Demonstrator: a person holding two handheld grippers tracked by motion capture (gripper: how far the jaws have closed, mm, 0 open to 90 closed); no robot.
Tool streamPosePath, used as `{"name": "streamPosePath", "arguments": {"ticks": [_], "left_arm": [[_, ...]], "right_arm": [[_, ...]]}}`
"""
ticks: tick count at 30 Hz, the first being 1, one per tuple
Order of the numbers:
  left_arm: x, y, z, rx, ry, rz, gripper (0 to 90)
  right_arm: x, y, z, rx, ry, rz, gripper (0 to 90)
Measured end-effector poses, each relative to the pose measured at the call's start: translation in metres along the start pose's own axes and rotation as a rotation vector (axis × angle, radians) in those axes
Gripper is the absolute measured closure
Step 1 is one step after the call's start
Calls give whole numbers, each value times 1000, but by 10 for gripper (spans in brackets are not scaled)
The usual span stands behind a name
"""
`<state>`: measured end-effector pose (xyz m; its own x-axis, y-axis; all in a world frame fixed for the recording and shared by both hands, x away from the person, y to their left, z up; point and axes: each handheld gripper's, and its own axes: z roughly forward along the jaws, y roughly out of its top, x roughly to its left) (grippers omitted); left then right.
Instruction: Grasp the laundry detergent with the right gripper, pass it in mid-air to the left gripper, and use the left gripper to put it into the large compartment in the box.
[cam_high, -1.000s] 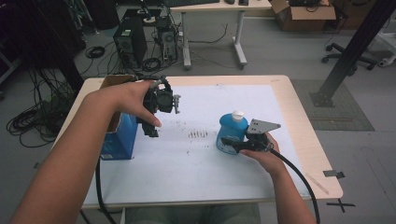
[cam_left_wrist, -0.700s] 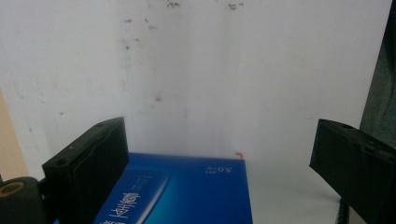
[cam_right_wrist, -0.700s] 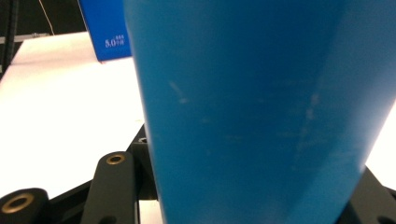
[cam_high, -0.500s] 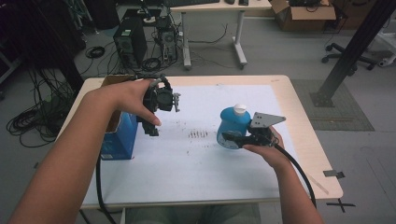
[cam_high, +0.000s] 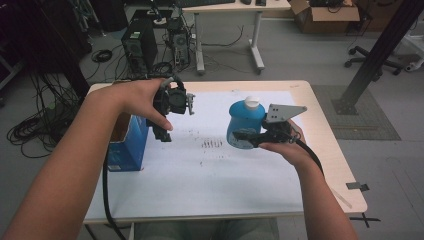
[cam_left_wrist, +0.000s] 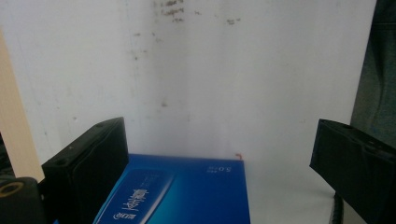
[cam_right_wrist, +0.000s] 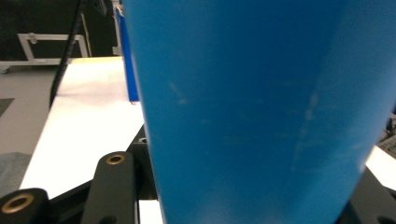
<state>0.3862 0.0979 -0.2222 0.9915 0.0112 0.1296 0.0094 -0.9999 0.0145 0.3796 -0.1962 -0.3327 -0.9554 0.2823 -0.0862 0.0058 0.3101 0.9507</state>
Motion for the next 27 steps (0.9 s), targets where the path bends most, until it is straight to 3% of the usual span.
{"name": "streamPosePath", "arguments": {"ticks": [9,27], "left_arm": [[-3,7,-17,-34,-10,17,45],[-3,20,-30,-48,-24,28,44]], "right_arm": [[0,18,9,21,70,-30,454],[3,23,30,58,167,-52,455]]}}
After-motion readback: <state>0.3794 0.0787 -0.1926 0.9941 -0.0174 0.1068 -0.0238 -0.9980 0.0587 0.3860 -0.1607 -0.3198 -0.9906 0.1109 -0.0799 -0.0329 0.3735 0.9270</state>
